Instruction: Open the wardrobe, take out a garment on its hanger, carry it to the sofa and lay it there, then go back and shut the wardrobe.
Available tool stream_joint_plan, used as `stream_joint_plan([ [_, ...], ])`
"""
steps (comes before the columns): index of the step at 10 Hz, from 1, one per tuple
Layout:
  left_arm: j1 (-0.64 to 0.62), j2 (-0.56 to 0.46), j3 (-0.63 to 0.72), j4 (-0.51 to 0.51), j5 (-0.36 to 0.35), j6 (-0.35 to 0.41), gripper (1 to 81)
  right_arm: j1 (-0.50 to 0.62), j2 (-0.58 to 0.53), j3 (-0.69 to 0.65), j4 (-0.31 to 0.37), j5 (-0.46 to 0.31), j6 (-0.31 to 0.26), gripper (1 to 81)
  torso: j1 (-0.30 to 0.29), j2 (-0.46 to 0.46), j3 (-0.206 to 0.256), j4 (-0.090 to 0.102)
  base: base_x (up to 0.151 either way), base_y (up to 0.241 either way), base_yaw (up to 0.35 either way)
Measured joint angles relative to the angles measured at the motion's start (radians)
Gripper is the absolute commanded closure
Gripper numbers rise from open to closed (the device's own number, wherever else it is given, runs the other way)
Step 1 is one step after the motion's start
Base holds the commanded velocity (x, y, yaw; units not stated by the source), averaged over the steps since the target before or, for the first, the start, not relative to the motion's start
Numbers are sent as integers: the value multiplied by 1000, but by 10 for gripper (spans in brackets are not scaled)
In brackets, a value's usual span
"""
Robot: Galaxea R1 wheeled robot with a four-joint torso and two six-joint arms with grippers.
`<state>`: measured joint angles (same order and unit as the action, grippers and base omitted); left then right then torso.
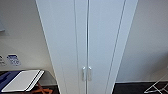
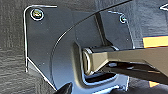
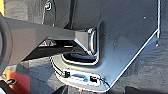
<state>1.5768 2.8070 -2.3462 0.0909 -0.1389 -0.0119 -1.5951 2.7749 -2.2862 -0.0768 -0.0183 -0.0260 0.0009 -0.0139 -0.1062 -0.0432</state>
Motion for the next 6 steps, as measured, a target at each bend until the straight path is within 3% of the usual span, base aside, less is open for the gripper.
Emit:
stream_joint_plan([
  [6, -3, -23, 33, 0, 3, 0, 10, 2, -28, 36, 0, 11, 0, 10, 0, 0, 0, 0, 0, 0, 0],
])
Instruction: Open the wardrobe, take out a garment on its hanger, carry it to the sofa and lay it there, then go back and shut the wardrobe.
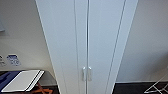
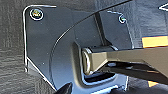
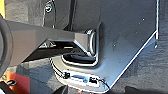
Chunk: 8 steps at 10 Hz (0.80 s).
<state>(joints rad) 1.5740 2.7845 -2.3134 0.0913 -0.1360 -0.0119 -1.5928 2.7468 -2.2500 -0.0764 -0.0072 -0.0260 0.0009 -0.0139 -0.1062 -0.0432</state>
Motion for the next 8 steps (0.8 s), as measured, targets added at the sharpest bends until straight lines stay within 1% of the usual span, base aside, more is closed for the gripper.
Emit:
stream_joint_plan([
  [3, -21, -106, 143, 0, 4, -1, 10, 42, -109, 174, 0, -1, 1, 10, 0, 0, 0, 0, 0, 0, 0],
  [6, -68, -243, 359, 0, 6, -1, 10, 114, -277, 385, 0, -11, 3, 10, 0, 0, 0, 0, 0, 0, 0],
  [8, -108, -356, 489, 0, 10, -1, 10, 159, -359, 495, 0, -18, 5, 10, 0, 0, 0, 0, 0, 0, 0],
])
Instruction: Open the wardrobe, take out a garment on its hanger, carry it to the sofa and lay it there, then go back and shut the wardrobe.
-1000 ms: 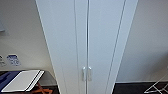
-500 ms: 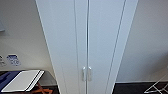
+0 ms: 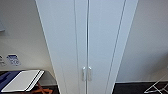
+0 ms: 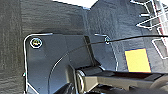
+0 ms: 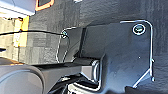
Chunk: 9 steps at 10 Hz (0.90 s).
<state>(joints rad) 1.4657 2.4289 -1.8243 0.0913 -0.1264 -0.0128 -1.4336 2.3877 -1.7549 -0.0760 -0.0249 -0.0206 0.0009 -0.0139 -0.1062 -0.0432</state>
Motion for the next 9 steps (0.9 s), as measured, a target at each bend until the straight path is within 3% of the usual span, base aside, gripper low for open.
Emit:
stream_joint_plan([
  [5, -136, -208, 275, 61, 14, 1, 10, 156, -156, 284, -3, -6, 2, 10, 1, 0, 0, 0, 0, 0, 0],
  [9, -236, -295, 385, 90, 20, 0, 10, 325, -277, 484, -3, -24, 3, 10, 1, 1, -2, 0, 0, 0, 0],
])
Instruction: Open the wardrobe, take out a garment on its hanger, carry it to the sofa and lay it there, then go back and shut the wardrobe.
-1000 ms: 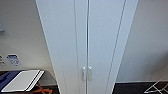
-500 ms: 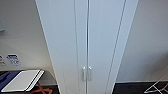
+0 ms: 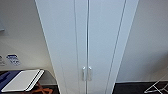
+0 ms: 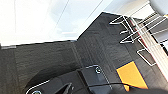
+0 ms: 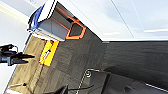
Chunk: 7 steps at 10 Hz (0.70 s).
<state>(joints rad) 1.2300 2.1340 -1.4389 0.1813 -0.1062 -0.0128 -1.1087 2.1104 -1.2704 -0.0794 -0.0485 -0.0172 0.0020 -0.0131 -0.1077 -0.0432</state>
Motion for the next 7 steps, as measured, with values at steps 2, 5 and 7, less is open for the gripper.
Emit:
stream_joint_plan([
  [2, -57, -24, 28, 0, 1, -4, 10, 70, -45, 43, 0, -10, 7, 10, 0, 0, 0, 0, 0, 0, 0],
  [5, -150, -51, 63, 1, 14, -11, 10, 179, -57, 89, 0, -28, 25, 10, 0, 1, -1, 0, 0, 0, 0],
  [7, -235, -58, 72, 1, 32, -11, 10, 275, -56, 95, 0, -73, 39, 10, 1, 2, -1, 0, 0, 0, 0],
])
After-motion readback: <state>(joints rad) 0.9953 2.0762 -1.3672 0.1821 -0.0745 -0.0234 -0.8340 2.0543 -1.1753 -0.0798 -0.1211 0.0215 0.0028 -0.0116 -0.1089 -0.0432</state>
